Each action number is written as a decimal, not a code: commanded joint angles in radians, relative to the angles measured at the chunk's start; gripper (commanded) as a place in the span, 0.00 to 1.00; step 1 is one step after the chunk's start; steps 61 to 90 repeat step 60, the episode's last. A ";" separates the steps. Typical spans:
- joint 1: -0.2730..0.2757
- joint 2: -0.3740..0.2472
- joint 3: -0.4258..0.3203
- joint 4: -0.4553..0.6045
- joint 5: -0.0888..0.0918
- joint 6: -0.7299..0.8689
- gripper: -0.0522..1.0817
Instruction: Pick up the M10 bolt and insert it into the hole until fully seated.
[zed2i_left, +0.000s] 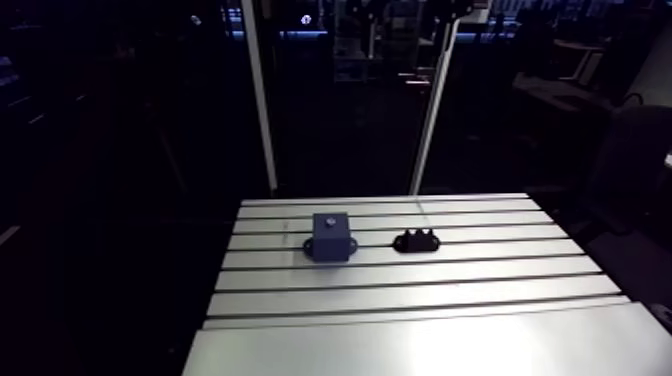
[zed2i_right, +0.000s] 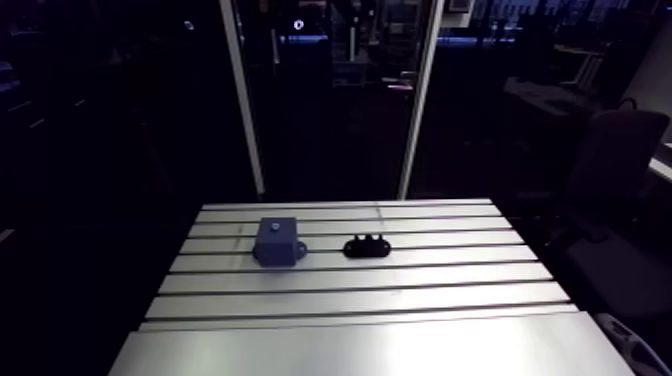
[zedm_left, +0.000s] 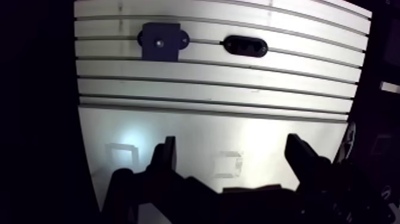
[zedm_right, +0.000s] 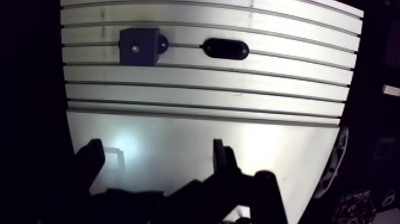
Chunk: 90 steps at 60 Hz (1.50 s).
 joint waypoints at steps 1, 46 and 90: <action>0.000 -0.032 0.018 0.009 0.001 0.010 0.05; 0.000 -0.073 0.075 0.006 -0.001 0.011 0.05; 0.000 -0.073 0.072 0.006 0.001 0.011 0.05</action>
